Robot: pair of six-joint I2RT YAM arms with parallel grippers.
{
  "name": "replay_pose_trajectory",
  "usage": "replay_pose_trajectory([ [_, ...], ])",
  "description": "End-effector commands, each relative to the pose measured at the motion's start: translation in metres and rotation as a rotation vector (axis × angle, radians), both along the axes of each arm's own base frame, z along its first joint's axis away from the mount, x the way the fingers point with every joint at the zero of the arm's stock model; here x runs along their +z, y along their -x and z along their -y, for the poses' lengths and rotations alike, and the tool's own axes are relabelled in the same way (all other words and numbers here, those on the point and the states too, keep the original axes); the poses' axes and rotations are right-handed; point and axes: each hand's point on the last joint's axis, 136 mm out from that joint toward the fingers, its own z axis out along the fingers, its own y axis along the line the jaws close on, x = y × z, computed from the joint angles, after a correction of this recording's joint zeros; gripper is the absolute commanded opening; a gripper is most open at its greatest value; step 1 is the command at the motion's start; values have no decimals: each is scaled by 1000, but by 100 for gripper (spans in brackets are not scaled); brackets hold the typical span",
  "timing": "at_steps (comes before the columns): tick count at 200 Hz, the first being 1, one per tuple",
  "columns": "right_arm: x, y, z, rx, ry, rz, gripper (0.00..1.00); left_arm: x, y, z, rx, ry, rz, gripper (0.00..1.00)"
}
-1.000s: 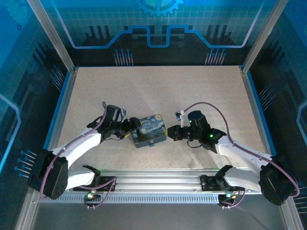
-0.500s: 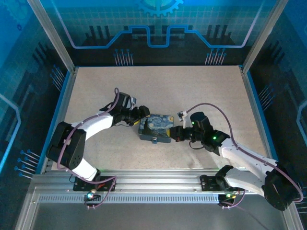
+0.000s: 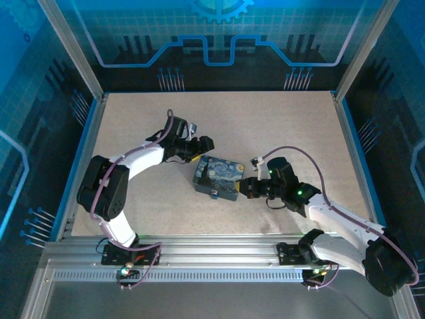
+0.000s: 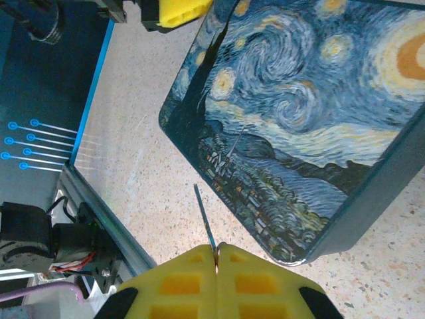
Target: Unlock the padlock with the key
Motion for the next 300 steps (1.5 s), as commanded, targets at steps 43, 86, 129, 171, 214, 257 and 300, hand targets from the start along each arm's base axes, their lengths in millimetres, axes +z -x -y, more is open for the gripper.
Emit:
replay_pose_trajectory([
  [43,1,-10,-7,26,-94,-25,2,56,33,-39,13,-141,189,78],
  [86,-5,-27,-14,23,-130,-38,2,48,102,-48,11,-154,172,78],
  [129,-16,-46,-13,-4,-113,-44,2,22,158,-28,-20,-92,82,78],
  [171,-25,-52,-5,-18,-90,-47,2,1,168,1,-59,-28,40,78],
  [214,-35,-47,3,-21,-59,-60,2,-10,152,19,-73,-10,55,78],
  [257,-44,-43,3,-5,-53,-85,2,-18,132,22,-65,-50,70,78],
  [300,-54,-41,-1,2,-54,-108,2,-21,106,10,-42,-79,93,78],
])
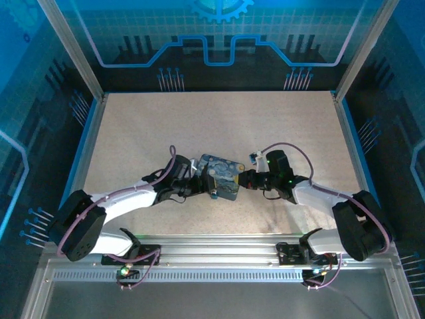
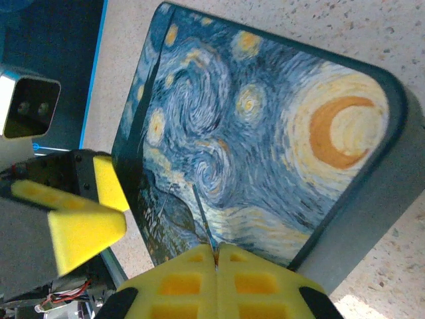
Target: Unlock the padlock with the key
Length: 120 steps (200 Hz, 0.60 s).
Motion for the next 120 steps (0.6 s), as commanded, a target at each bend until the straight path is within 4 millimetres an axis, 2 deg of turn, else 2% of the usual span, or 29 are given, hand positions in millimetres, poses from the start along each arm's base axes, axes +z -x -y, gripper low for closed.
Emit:
replay_pose_trajectory([
  [1,-11,4,-1,14,4,-24,2,14,-26,-1,1,3,80,78],
  [27,-15,8,-7,26,4,-36,2,17,-40,-4,-4,0,100,78],
  [47,-16,8,-10,25,2,-30,2,16,-43,-7,-16,-28,110,78],
  [93,-14,6,-10,11,2,-18,2,5,-26,-15,-33,-30,126,78],
  [120,-14,5,-10,13,10,-16,2,6,-15,-19,-52,2,195,76],
])
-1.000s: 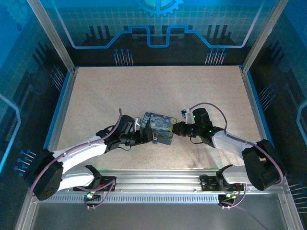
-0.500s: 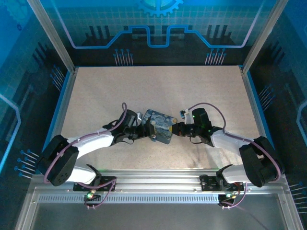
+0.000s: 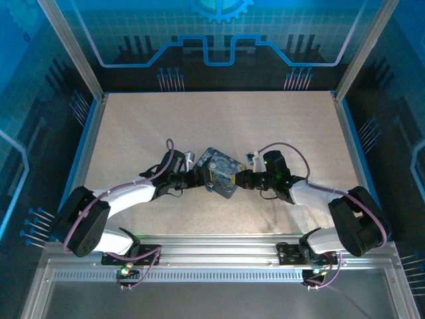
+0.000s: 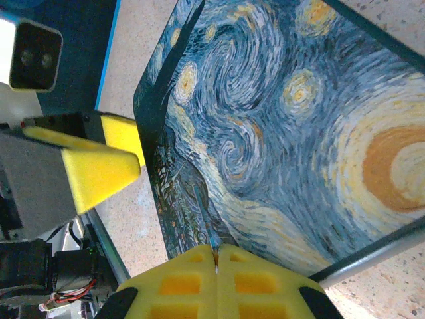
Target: Unlock the padlock with the key
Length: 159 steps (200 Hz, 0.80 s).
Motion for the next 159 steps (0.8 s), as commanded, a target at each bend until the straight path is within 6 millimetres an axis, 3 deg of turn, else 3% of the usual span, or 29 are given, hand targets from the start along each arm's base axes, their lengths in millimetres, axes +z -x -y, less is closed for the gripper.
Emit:
replay_pose_trajectory([
  [1,-15,7,2,-5,34,-37,2,8,8,0,-52,32,97,76],
  [70,-19,5,3,-12,51,-40,2,-5,29,0,-196,-70,260,72],
  [159,-22,3,2,-11,78,-54,2,-20,13,20,-232,-78,371,65],
])
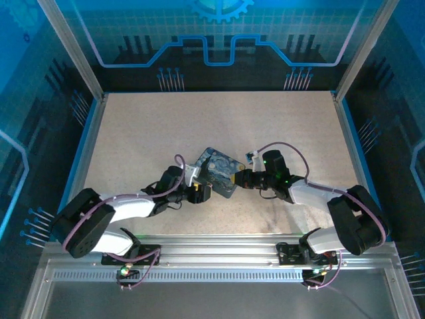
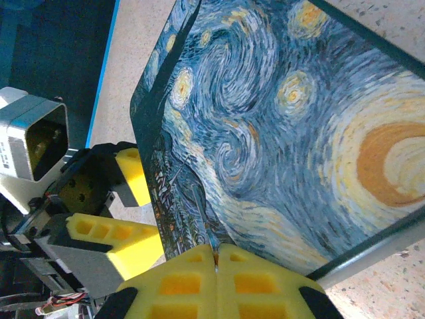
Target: Unlock the padlock with the key
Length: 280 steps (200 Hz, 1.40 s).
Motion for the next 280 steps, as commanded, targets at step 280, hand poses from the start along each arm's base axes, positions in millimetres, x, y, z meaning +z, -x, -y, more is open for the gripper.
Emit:
replay_pose_trajectory([
  [280,-16,8,3,-10,69,-47,3,-24,-16,30,27,-22,83,39],
])
